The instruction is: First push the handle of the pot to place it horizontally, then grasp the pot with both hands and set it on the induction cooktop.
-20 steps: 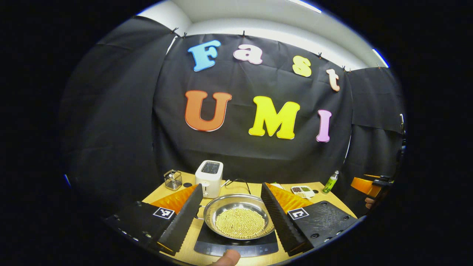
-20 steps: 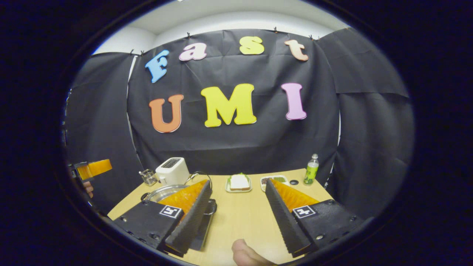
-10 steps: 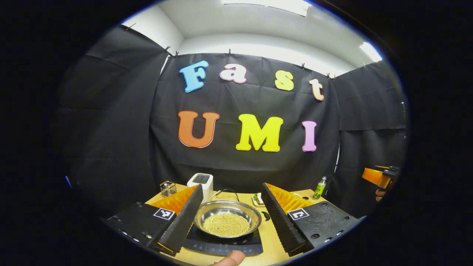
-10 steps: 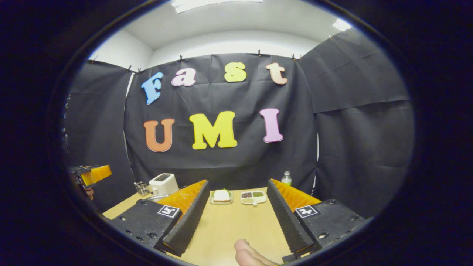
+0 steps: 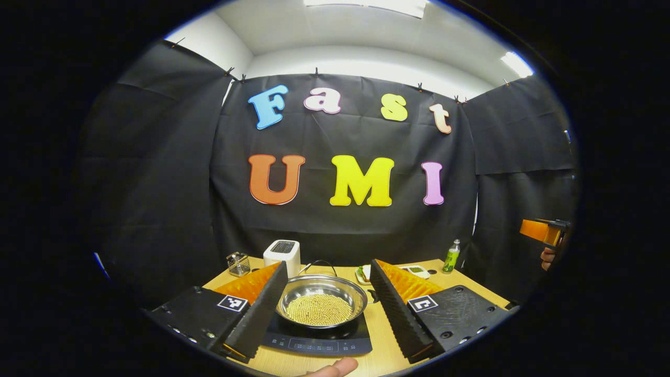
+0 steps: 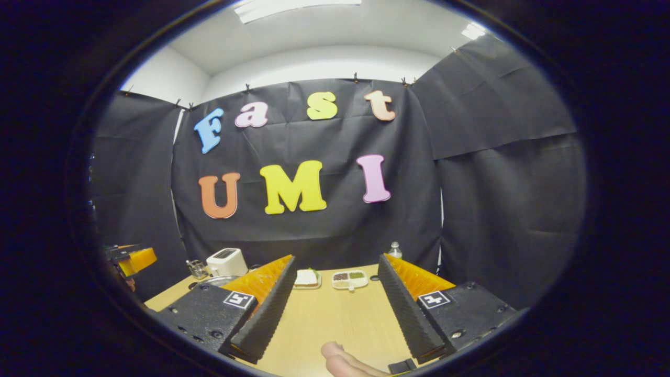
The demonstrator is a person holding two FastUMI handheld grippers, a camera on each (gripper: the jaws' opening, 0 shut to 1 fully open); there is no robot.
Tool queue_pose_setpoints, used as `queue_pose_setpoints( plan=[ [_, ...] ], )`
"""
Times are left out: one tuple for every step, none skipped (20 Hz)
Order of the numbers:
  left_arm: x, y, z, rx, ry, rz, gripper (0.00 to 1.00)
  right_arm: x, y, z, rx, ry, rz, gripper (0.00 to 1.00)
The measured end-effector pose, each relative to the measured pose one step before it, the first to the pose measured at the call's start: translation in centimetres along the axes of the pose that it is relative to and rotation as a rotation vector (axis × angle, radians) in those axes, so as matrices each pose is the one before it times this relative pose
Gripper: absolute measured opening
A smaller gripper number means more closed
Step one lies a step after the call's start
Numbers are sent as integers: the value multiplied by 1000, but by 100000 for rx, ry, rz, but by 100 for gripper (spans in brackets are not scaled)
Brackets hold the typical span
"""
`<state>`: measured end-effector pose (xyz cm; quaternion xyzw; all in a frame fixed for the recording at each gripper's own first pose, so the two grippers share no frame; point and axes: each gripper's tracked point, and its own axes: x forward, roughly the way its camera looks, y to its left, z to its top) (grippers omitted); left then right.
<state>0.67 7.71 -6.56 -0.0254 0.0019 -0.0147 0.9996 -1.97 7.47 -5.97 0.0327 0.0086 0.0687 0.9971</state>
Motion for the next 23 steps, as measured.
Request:
queue_pose_setpoints(
  plan=[
    [44, -92, 216, -1345, -520, -814, 95, 66, -61, -133, -121, 488, -363, 98],
    [-123, -156, 342, -1564, -894, -672, 95, 121, 52, -199, 82, 125, -1, 99],
    [13, 10, 254, -872, -934, -475, 95, -17, 100, 31, -92, 103, 376, 99],
    [-115, 141, -66, -569, -199, -181, 95, 6, -15, -144, -107, 287, -58, 98],
    [-136, 117, -37, -384, 138, 91, 95, -142, 55, -23, -449, 51, 250, 99],
    [4, 170, -75, -72, 220, 53, 95, 7, 65, -84, -518, 67, 100, 99],
    [-118, 194, -7, 251, -89, 590, 95, -167, 148, 7, -282, -245, 179, 98],
    [66, 127, 17, 393, -183, 614, 95, -48, 172, -8, -216, -434, 282, 98],
    [-90, 155, -81, 243, 106, 460, 95, -101, 129, -47, -421, -48, 156, 98],
    [-189, 4, -232, 110, 355, 253, 95, -152, 61, -75, -389, -38, 21, 99],
    [-210, 4, 33, 77, 423, 6, 95, -208, 147, 90, -540, -397, 404, 99],
    [25, -45, -157, 155, 63, -75, 95, -140, 163, 236, -480, -905, 574, 99],
    [-106, -22, -101, 308, 78, -112, 95, -266, 130, 166, -354, -742, 156, 98],
    [33, 26, 112, 296, -518, 30, 95, -237, 18, 181, -196, -774, 222, 99],
    [-151, 53, 5, 176, -705, 156, 95, -206, 197, 149, -90, -846, 461, 99],
    [-46, 77, 118, -16, -780, 287, 95, -119, 37, 80, 110, -843, 241, 99],
    [-206, -99, 111, 134, -872, -147, 95, -109, -6, 69, 229, -524, 84, 99],
    [-150, -96, 126, 278, -769, -156, 95, -7, 3, 4, 237, -333, 13, 97],
    [-171, -17, 28, 296, -371, 41, 95, -92, -18, -11, 145, -99, -105, 99],
    [-221, -30, 97, 288, -534, 19, 95, -53, -62, 4, 149, -56, -145, 99],
    [-101, -138, 127, 123, -566, -25, 95, -104, -9, 26, 275, -69, -122, 99],
    [-109, -153, 111, 20, -399, -411, 95, 0, -61, -67, 463, 14, -102, 99],
    [-208, -181, 158, -11, -443, -396, 95, -174, -50, -65, 542, 199, -249, 99]
  ],
)
